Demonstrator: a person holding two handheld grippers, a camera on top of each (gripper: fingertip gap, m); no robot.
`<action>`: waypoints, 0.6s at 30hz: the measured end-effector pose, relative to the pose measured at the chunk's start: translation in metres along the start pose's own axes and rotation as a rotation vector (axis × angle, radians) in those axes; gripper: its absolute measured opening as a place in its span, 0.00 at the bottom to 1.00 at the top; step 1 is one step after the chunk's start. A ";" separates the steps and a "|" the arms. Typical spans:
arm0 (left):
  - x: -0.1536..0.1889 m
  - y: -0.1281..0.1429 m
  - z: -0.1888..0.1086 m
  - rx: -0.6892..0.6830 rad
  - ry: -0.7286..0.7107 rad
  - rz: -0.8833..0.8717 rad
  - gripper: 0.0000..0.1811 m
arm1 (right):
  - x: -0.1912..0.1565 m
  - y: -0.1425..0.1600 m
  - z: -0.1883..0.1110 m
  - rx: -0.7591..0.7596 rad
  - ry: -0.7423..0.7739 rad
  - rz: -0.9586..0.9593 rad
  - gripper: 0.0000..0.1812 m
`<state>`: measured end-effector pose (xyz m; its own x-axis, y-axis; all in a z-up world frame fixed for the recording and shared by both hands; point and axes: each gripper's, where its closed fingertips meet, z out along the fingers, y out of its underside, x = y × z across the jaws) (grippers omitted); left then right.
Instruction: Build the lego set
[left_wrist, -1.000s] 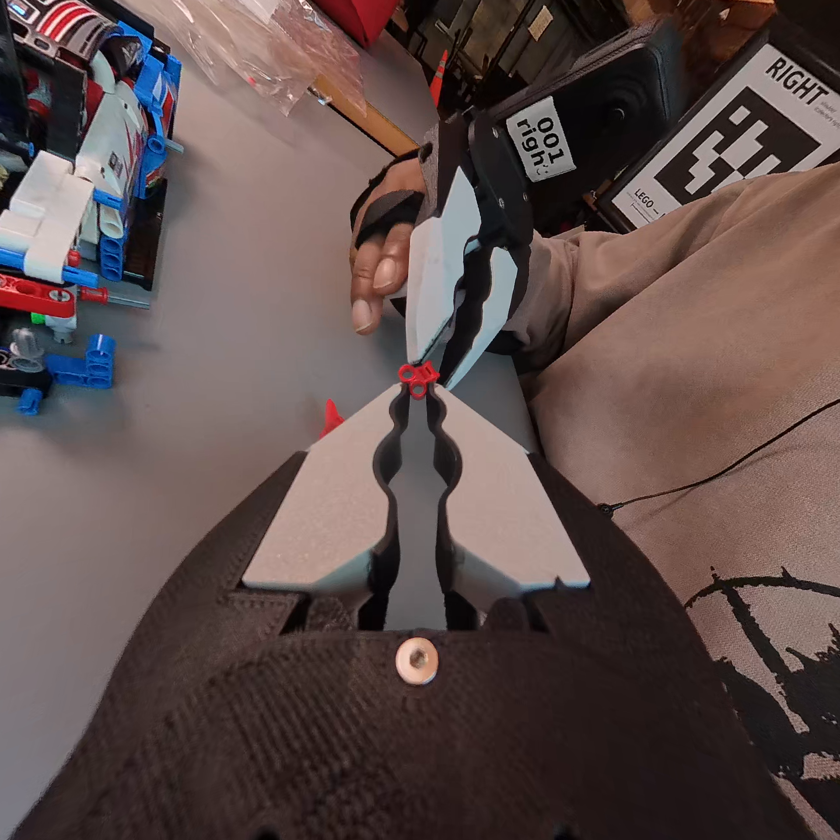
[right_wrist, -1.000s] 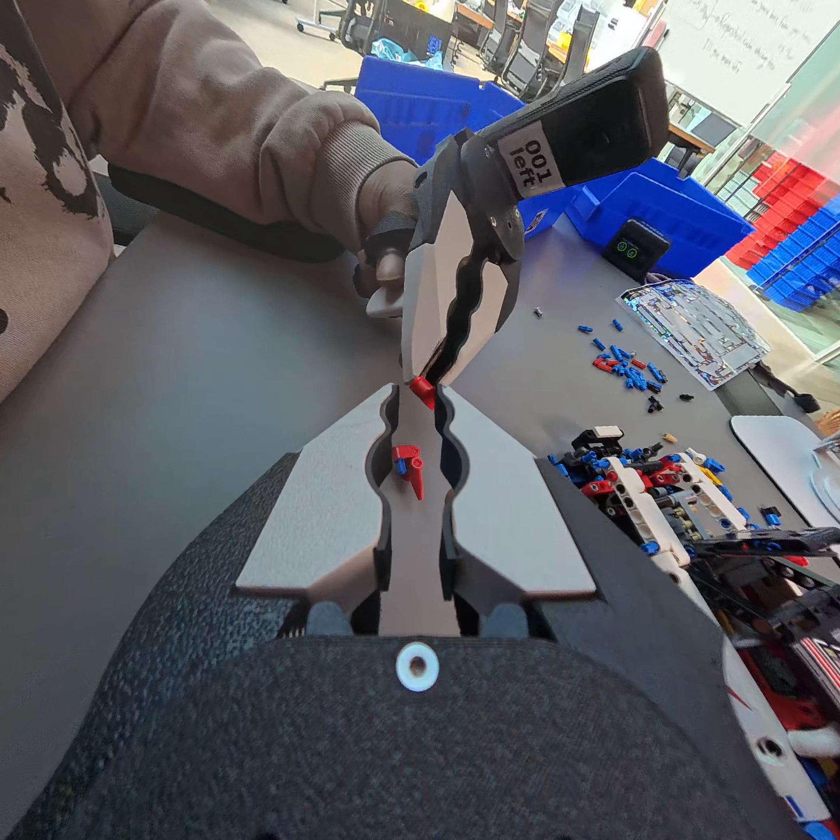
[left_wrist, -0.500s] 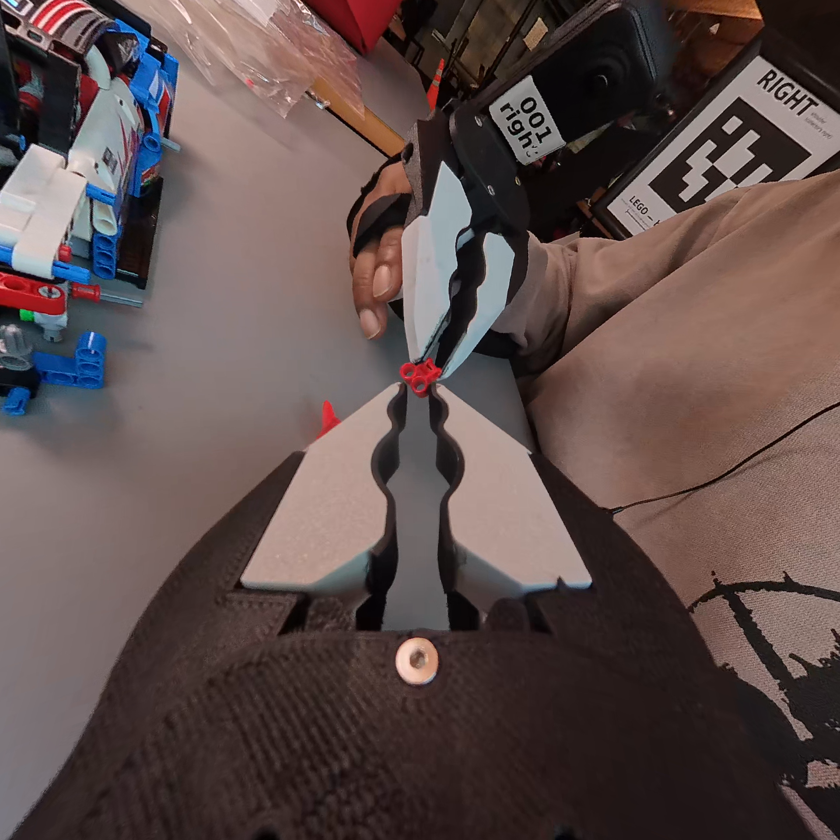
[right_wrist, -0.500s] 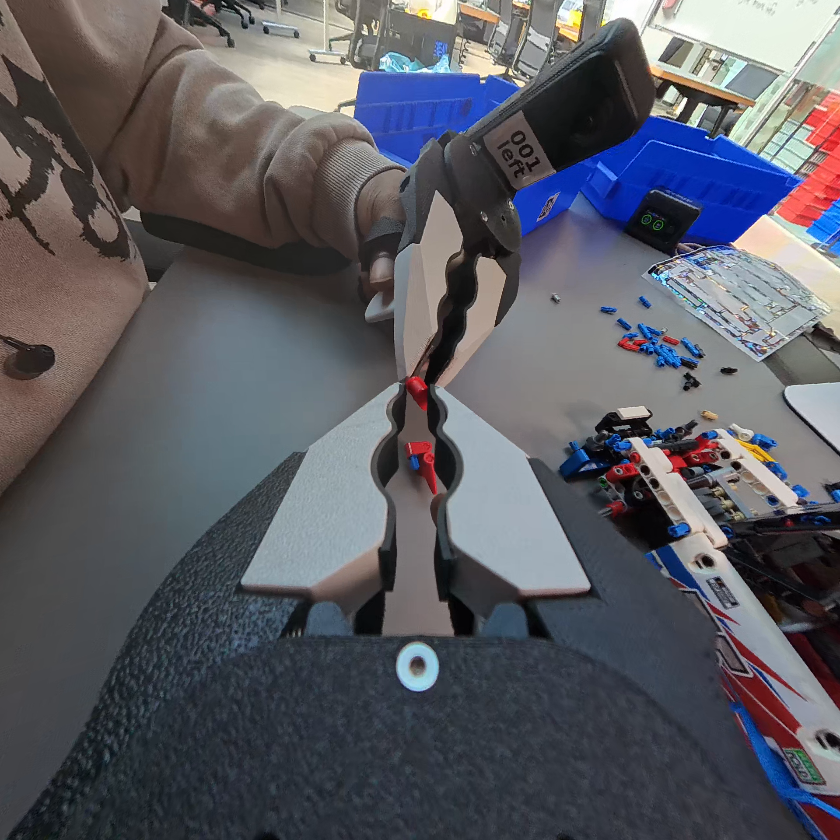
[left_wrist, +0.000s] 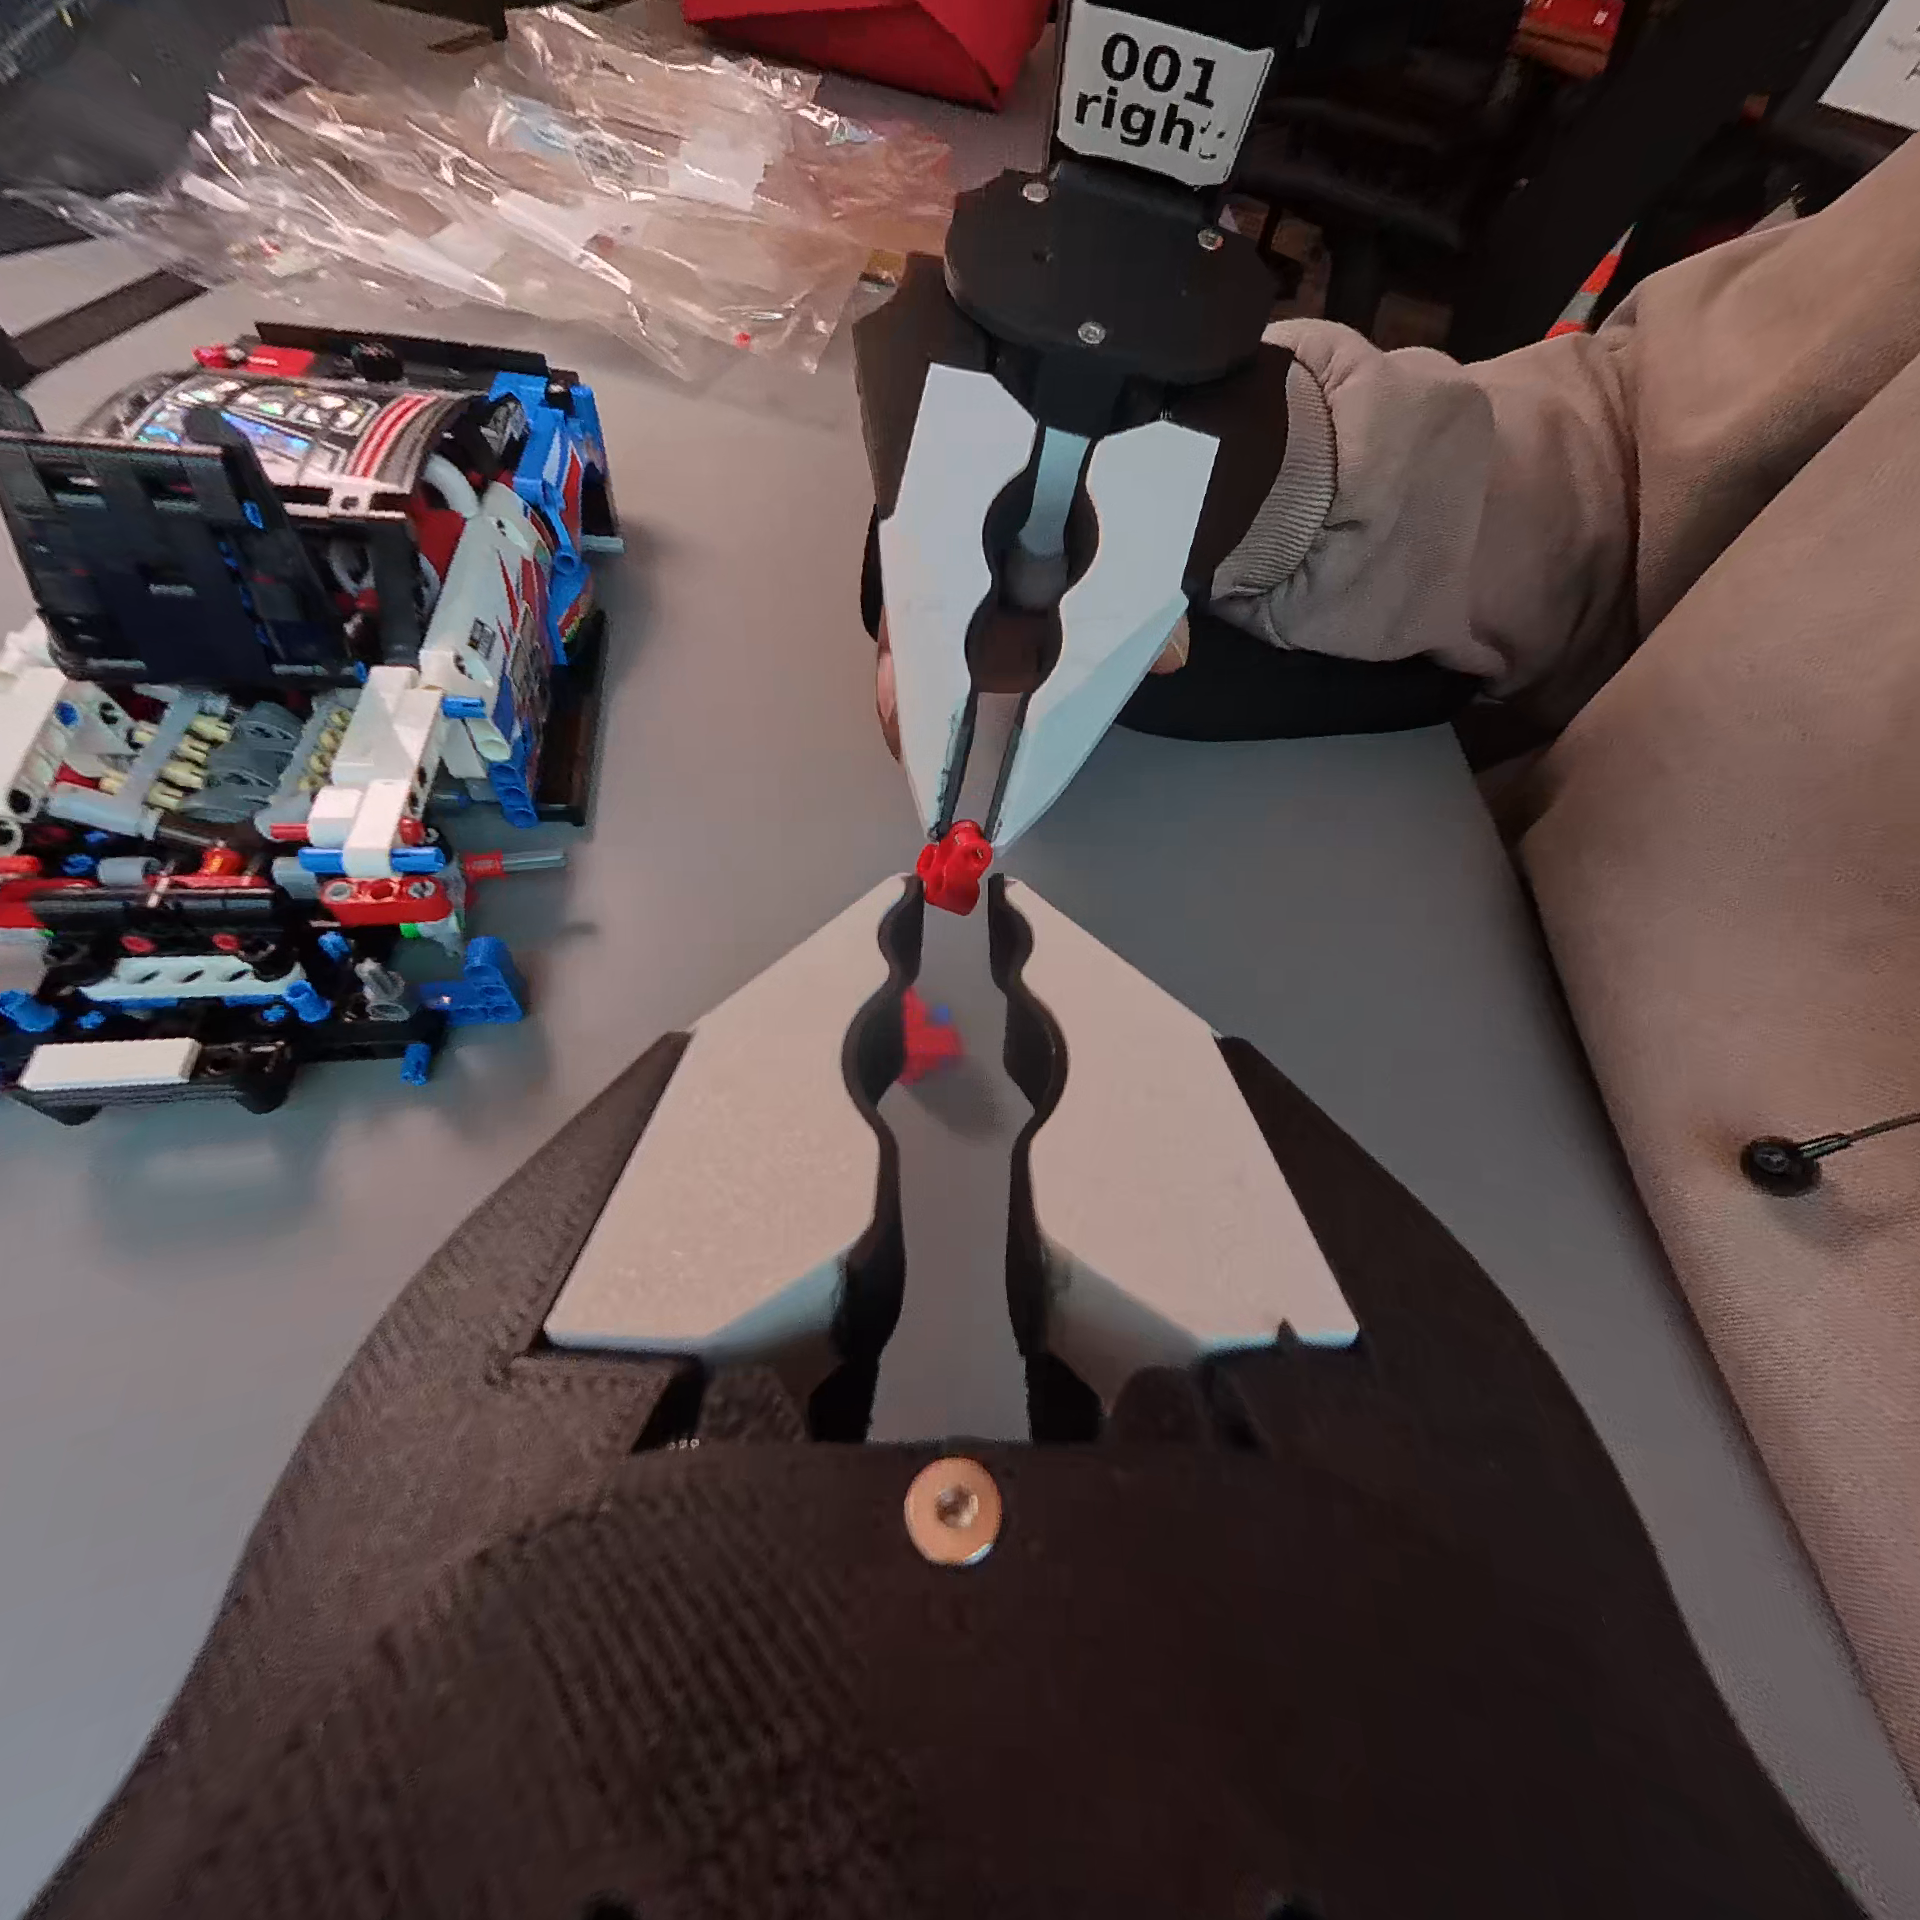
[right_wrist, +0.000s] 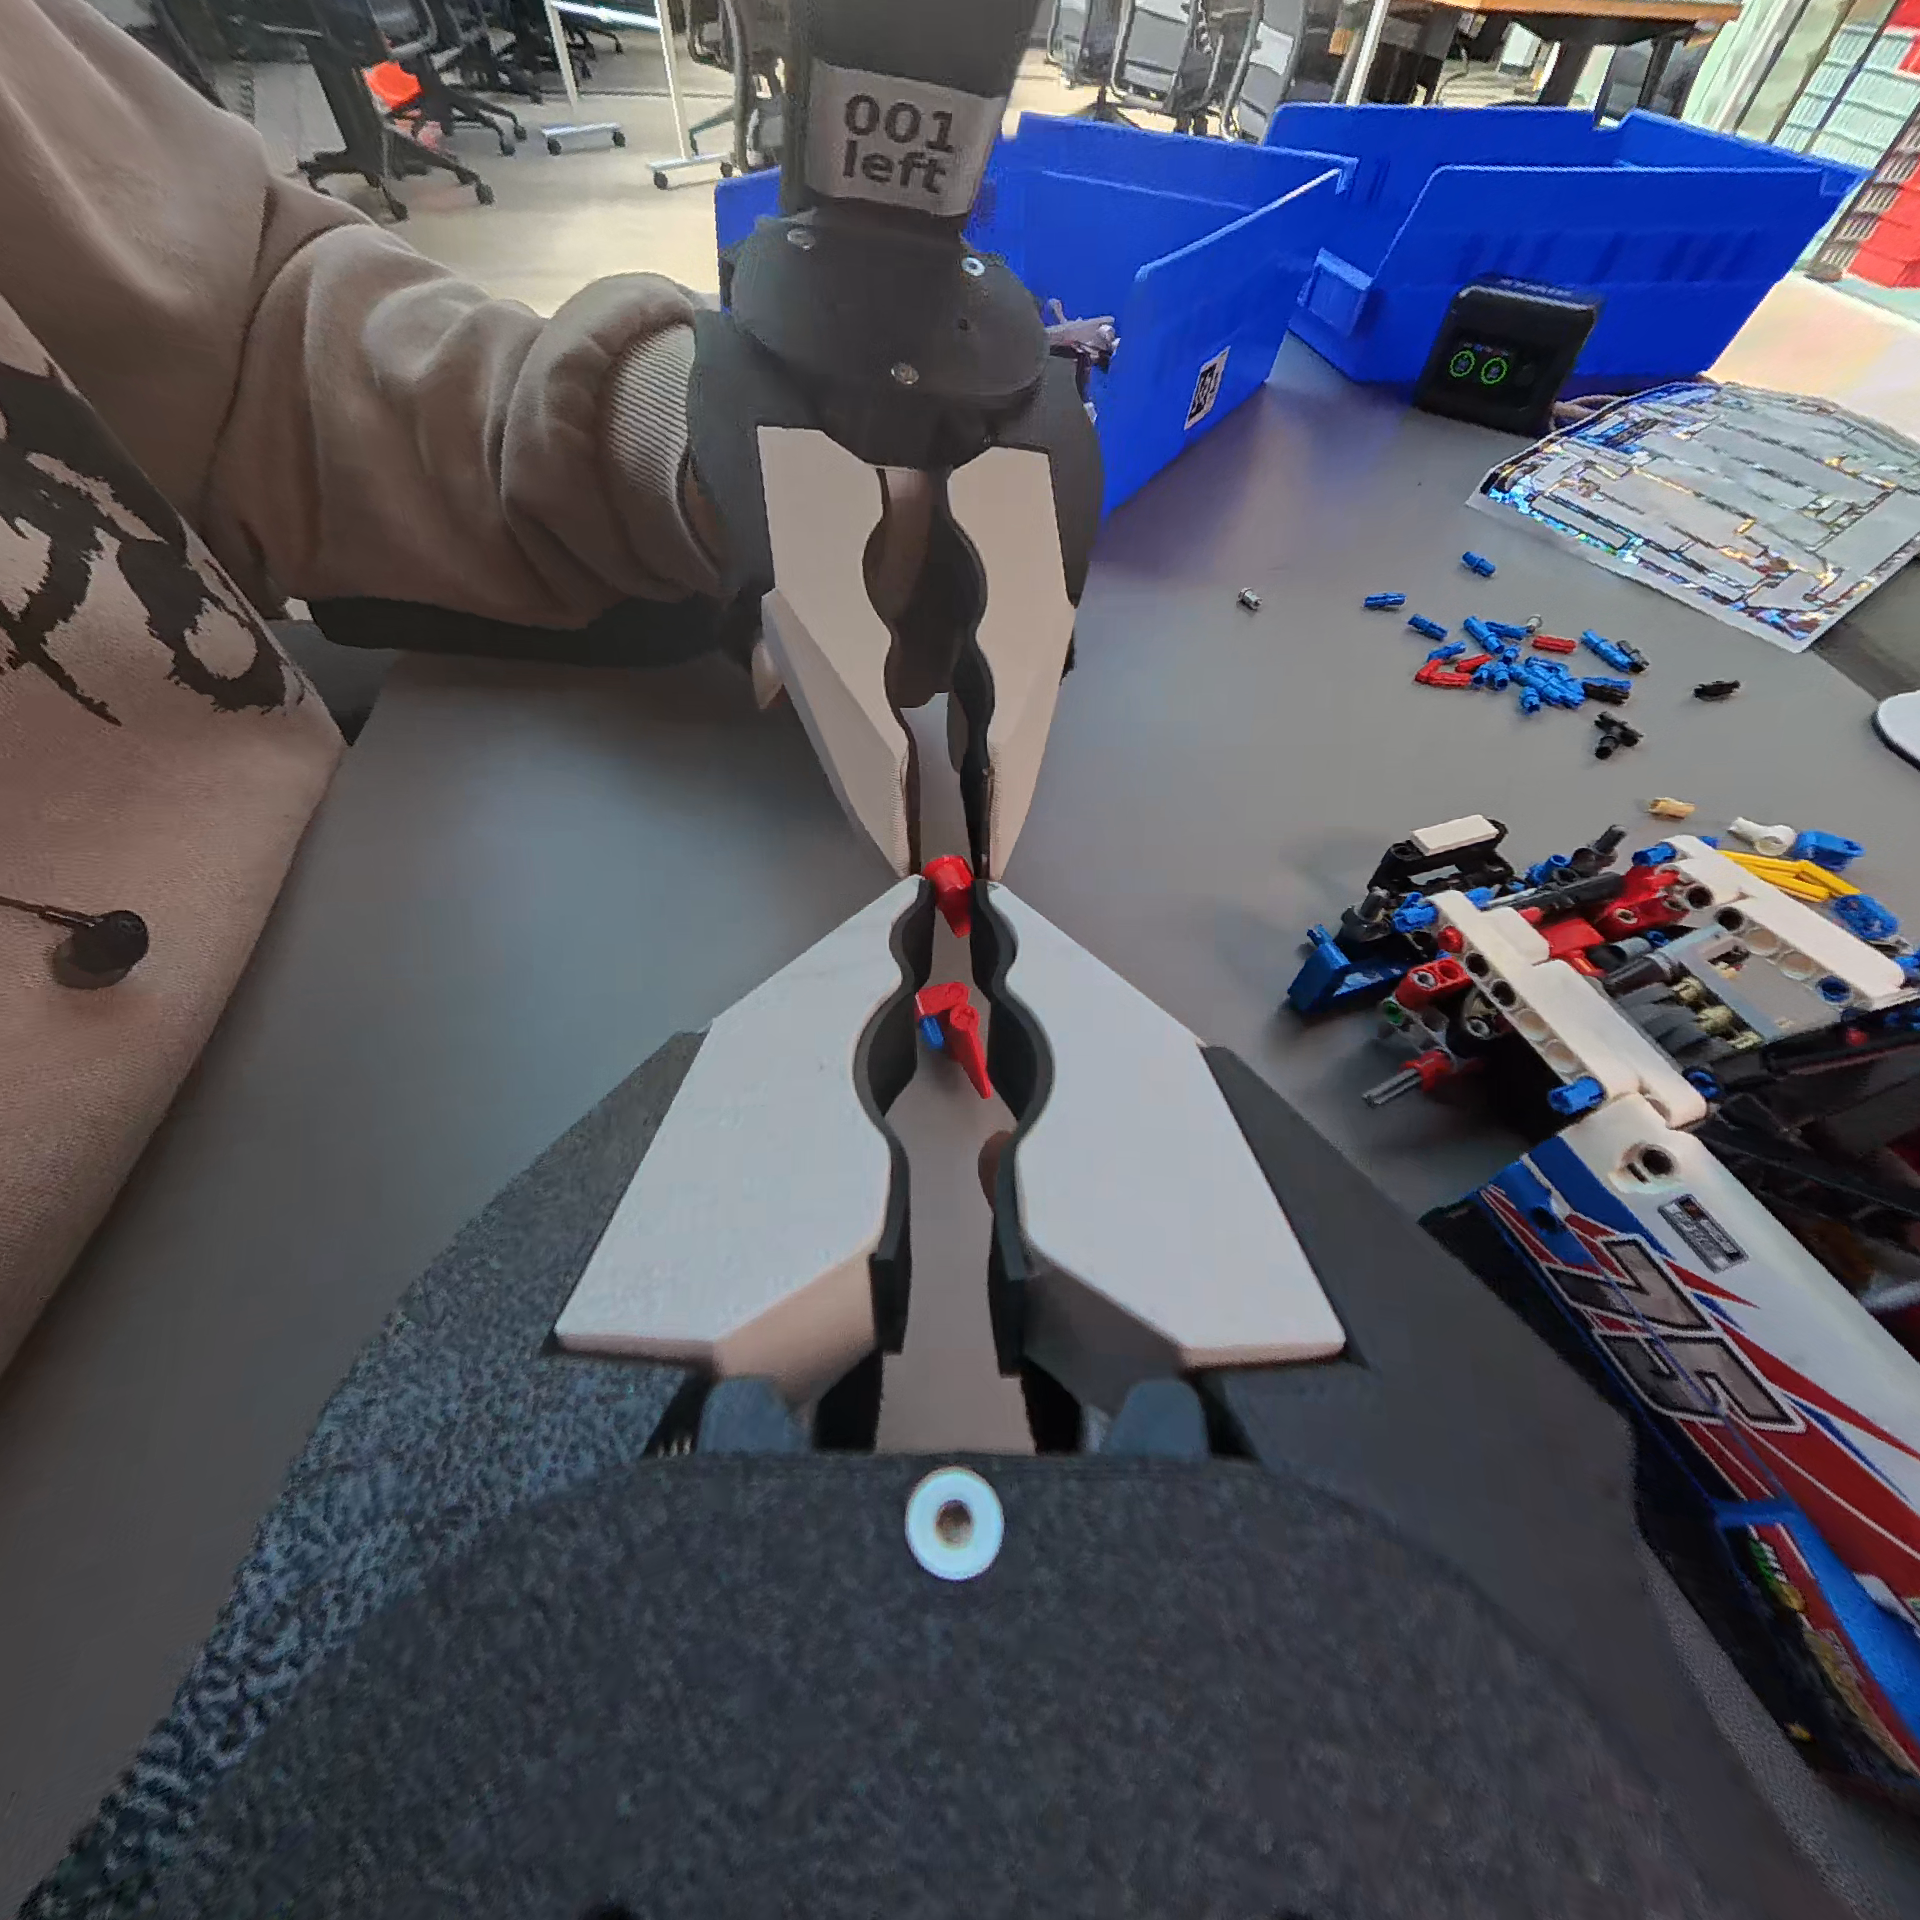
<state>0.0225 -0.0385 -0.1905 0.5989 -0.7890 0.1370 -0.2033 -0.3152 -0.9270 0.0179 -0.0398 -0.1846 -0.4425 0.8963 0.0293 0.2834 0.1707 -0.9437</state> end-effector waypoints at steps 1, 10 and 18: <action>-0.001 -0.002 0.000 0.005 -0.020 0.025 0.06 | 0.001 -0.001 -0.001 0.006 -0.005 0.023 0.02; 0.000 -0.013 -0.003 0.063 -0.052 0.068 0.03 | 0.003 -0.011 -0.005 0.086 -0.041 0.133 0.02; 0.010 -0.035 -0.013 0.244 0.198 -0.293 0.03 | -0.002 -0.032 -0.012 0.218 -0.053 0.093 0.03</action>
<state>0.0258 -0.0425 -0.1523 0.4392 -0.7781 0.4491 0.1568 -0.4258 -0.8911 0.0198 -0.0421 -0.1501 -0.4684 0.8805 -0.0727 0.1369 -0.0089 -0.9905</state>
